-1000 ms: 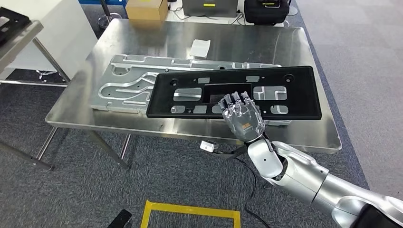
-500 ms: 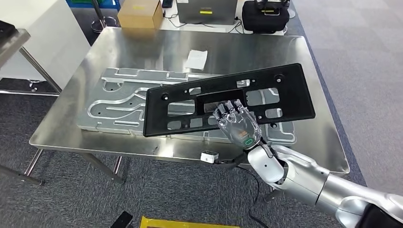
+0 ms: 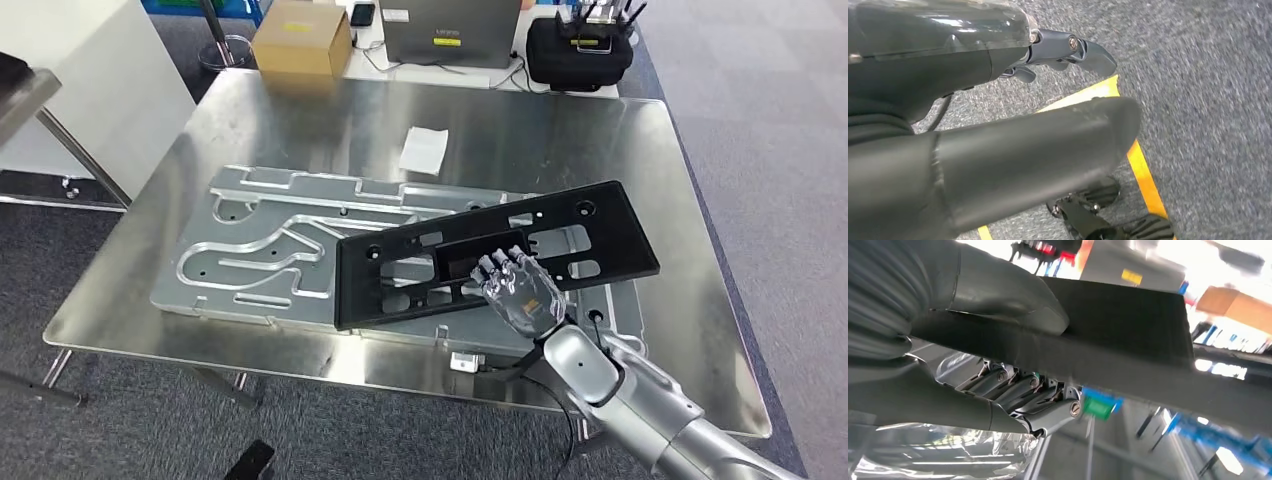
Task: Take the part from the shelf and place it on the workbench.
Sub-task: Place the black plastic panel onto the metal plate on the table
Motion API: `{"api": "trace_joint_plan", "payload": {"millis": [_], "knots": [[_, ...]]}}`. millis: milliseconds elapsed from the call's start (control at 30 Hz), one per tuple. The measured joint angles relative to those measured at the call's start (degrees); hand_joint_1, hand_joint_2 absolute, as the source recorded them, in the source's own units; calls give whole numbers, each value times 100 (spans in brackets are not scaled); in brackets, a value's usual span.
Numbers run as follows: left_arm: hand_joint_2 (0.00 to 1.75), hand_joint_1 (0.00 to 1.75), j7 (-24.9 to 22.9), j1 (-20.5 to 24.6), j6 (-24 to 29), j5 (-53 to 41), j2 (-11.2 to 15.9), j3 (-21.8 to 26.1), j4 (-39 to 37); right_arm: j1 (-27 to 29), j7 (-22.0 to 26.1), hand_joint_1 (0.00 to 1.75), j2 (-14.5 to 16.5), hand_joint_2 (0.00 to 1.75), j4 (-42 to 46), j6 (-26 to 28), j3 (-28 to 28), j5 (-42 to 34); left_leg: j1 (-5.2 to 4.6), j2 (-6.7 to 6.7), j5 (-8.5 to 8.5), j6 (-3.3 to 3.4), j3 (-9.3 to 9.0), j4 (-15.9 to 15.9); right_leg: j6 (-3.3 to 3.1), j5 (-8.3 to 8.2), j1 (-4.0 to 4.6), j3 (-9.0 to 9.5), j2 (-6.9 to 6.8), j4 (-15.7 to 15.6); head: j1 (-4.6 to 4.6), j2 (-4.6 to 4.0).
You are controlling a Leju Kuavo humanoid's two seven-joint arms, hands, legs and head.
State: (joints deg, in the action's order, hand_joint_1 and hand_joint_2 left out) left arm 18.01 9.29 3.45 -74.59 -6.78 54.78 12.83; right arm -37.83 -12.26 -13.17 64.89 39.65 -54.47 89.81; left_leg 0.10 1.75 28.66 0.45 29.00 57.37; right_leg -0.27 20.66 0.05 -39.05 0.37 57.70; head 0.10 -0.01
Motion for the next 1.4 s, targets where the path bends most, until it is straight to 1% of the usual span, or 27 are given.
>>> {"api": "trace_joint_plan", "payload": {"millis": [67, 100, 200, 233, 267, 333, 367, 400, 467, 533, 600, 633, 700, 733, 767, 800, 900, 967, 1067, 1100, 1133, 1200, 1233, 1267, 1300, 1333, 1400], "knots": [[0, 0, 0, 16, -12, -6, 8, -37, 1, 98, 384, 175, 180, 175, -233, 2, 492, -14, 3, -34, 42, -45, 43, 173, -73, 29, -20, 70, 0, -42, -7, 1], [0, 0, 0, 28, -19, -8, 8, -49, 1, 121, 510, 175, 269, 175, -348, 2, 711, -22, 9, -56, 119, -71, 159, 405, -106, 49, -32, 111, -1, -57, -16, 1], [0, 0, -2, 44, -35, -12, 2, -60, 0, 156, 772, 175, 494, 175, -660, 2, 1211, -23, 44, -106, 560, -161, 782, 1461, -161, 129, -38, 189, -3, -66, -39, 1], [0, 0, -3, 42, -40, -16, 2, -61, 0, 167, 866, 175, 568, 175, -786, 2, 1348, -21, 53, -114, 625, -180, 942, 1659, -160, 157, -37, 216, -1, -61, -40, 1], [0, 0, -4, 42, -46, -21, 3, -63, 0, 176, 959, 175, 639, 175, -919, 2, 1480, -25, 58, -122, 566, -190, 1014, 1667, -154, 187, -39, 248, 0, -53, -41, 1], [0, 0, -4, 45, -58, -29, 4, -74, 0, 177, 1139, 175, 790, 175, -1199, 2, 1739, -61, 67, -135, 94, -194, 869, 1084, -129, 249, -45, 319, 3, -27, -41, 1], [44, 0, -4, 47, -64, -30, 4, -82, 0, 167, 1215, 131, 862, 131, -1335, 2, 1855, -90, 68, -139, -146, -185, 740, 690, -109, 278, -43, 347, 4, -11, -38, 1], [87, 0, -4, 53, -69, -30, 5, -90, 0, 149, 1280, 87, 933, 87, -1469, 2, 1962, -121, 59, -141, -279, -164, 636, 356, -87, 296, -39, 353, 7, 5, -39, 1], [175, 0, -6, 55, -78, -33, 5, -108, 0, 120, 1372, 0, 1045, 0, -1708, 4, 2150, -174, 34, -135, -358, -83, 567, 97, -30, 311, -27, 330, 9, 24, -36, 1], [87, 0, -9, 44, -81, -43, 4, -137, 0, 109, 1439, 0, 1126, 0, -1881, 7, 2312, -213, 35, -130, -415, 5, 556, 76, 36, 327, -24, 313, 8, 35, -35, 1], [0, 0, -1, 40, -83, -37, 2, -172, 0, 110, 1487, 0, 1178, 0, -1997, 11, 2462, -231, 56, -135, -447, 72, 531, 38, 90, 476, -32, 244, 0, 222, -22, 1], [0, 0, 8, 43, -83, -20, 1, -182, 0, 118, 1508, 0, 1196, 0, -2040, 14, 2529, -233, 63, -139, -457, 97, 521, 22, 111, 642, -42, 124, -4, 495, -15, 1], [0, 0, 25, 43, -85, 14, 3, -185, 0, 152, 1532, 0, 1222, 0, -2112, 36, 2642, -233, 56, -140, -452, 124, 520, 21, 138, 1009, -51, -242, -7, 1280, -2, 1], [0, 0, 31, 36, -87, 19, 4, -184, 0, 170, 1541, 0, 1228, 0, -2143, 47, 2691, -232, 52, -140, -448, 128, 517, 22, 146, 1106, -56, -393, -7, 1590, -2, 1], [0, 0, 33, 29, -89, 19, 6, -184, 0, 181, 1543, 0, 1233, 0, -2165, 60, 2730, -231, 50, -139, -443, 130, 512, 24, 146, 1091, -58, -449, -7, 1696, -1, 1], [0, 0, 35, 23, -91, 19, 7, -184, 1, 181, 1544, 0, 1237, 0, -2181, 64, 2761, -230, 48, -137, -438, 129, 502, 26, 136, 970, -59, -383, -7, 1566, -1, 1], [0, 0, 40, 19, -95, 19, 2, -185, 1, 157, 1547, 0, 1252, 0, -2205, 75, 2825, -225, 35, -131, -412, 95, 462, 31, 48, 465, -30, 234, -14, 393, 1, 1], [0, 0, 46, 21, -96, 19, -2, -185, 1, 145, 1556, 0, 1274, 0, -2220, 80, 2851, -224, 26, -133, -397, 41, 454, 34, 8, 381, 7, 431, -19, 7, 0, 1], [0, 0, 46, 22, -97, 21, 7, -184, 1, 160, 1597, 0, 1304, 0, -2238, 81, 2894, -222, 21, -135, -370, -53, 438, 38, -32, 354, -8, 457, -16, -49, -1, 0], [0, 0, 44, 23, -101, 23, 12, -184, 2, 172, 1614, 0, 1315, 0, -2239, 80, 2915, -221, 22, -137, -281, -81, 478, 150, -58, 339, -30, 474, -22, -77, -11, 0], [0, 0, 43, 21, -107, 32, 17, -184, 2, 194, 1632, 0, 1329, 0, -2238, 79, 2934, -220, 27, -139, -132, -108, 572, 379, -82, 327, -52, 488, -30, -101, -22, 1], [0, 0, 39, 9, -128, 63, 24, -184, 2, 289, 1693, 0, 1352, 0, -2216, 77, 2990, -219, 56, -143, 262, -153, 905, 1131, -109, 327, -59, 488, -40, -102, -44, 1], [0, 0, 39, -2, -137, 81, 26, -184, 2, 358, 1731, 0, 1363, 0, -2186, 77, 3026, -215, 64, -143, 385, -174, 1059, 1465, -113, 331, -58, 482, -40, -91, -45, 1], [0, 0, 39, -12, -145, 95, 29, -184, 2, 439, 1771, 0, 1377, 0, -2138, 77, 3066, -210, 68, -143, 407, -189, 1139, 1634, -113, 337, -57, 477, -40, -79, -46, 1], [0, 0, 39, -20, -150, 104, 30, -184, 2, 523, 1812, 0, 1394, 0, -2064, 77, 3110, -206, 71, -144, 309, -197, 1106, 1567, -109, 345, -58, 474, -38, -62, -46, 1], [0, 0, 39, -24, -152, 112, 31, -184, 2, 602, 1860, 0, 1413, 0, -1969, 77, 3152, -213, 76, -145, 125, -199, 968, 1283, -99, 356, -60, 472, -35, -41, -46, 1], [0, 0, 39, -23, -153, 133, 37, -184, 2, 736, 1991, 0, 1469, 0, -1710, 77, 3237, -300, 76, -144, -202, -178, 588, 498, -60, 390, -52, 463, -23, 14, -46, 1]]}}
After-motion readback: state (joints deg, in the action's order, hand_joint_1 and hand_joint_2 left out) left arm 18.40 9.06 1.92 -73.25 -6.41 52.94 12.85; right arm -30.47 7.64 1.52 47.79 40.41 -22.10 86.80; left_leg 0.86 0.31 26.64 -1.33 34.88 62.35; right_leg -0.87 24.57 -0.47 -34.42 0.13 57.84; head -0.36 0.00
